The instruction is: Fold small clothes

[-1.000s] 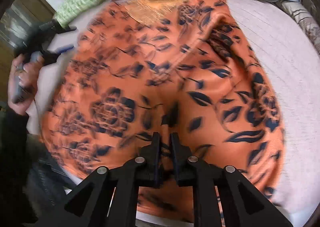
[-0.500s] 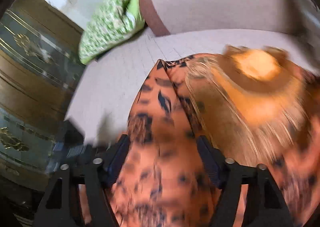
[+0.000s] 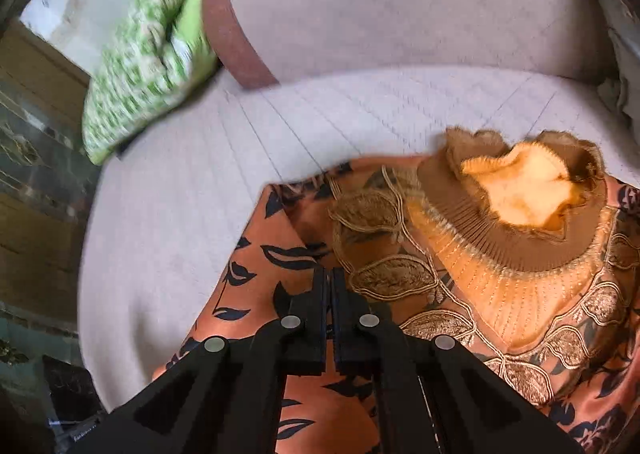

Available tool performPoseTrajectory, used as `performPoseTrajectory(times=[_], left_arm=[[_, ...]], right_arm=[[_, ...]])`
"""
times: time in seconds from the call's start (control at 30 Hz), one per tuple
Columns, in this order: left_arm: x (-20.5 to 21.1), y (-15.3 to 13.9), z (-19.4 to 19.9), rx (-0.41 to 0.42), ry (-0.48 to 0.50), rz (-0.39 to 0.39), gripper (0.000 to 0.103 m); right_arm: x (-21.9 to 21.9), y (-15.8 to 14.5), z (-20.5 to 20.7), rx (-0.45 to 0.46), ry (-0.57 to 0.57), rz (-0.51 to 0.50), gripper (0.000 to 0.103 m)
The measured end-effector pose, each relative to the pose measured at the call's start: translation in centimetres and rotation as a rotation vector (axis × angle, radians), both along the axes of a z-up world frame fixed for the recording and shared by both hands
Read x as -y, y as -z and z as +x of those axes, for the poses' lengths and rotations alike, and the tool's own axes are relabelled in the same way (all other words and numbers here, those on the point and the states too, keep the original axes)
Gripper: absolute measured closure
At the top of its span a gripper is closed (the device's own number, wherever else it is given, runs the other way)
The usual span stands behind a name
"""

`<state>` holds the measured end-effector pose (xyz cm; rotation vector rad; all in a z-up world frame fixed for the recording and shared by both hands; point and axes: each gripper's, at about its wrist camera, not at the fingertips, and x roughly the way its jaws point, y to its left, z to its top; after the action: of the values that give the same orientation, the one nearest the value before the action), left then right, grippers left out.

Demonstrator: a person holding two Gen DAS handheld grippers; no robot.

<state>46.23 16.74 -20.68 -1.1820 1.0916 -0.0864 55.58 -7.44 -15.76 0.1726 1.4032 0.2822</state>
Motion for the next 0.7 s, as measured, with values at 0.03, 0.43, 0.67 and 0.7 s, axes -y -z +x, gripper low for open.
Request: performPoseTrajectory(times=[0.03,0.43,0.67,0.7], left_arm=[[0.0,0.6,-0.1,-0.024,-0.011,-0.019,0.094],[1.0,-3.1,0.5,0.029,-0.003,0.174,0.064],[7.5,-8.3,-2.5,0.13,0.262,0.486,0.064],[8.0,-9.0,-3.6,0.137,0.288,0.505,0.063]], right_arm=[[-0.6,0.5,-0.2,-0.012,-0.028,0.009,0.101],[7.8,-6.1,-15.6,0.072,-0.011,0.091,0.056],[17.3,-6.7,-29.9,0.036,0.11,0.026,0.056],[17.8,-5.9,-31.3,0.033,0.128,-0.006,0.056]])
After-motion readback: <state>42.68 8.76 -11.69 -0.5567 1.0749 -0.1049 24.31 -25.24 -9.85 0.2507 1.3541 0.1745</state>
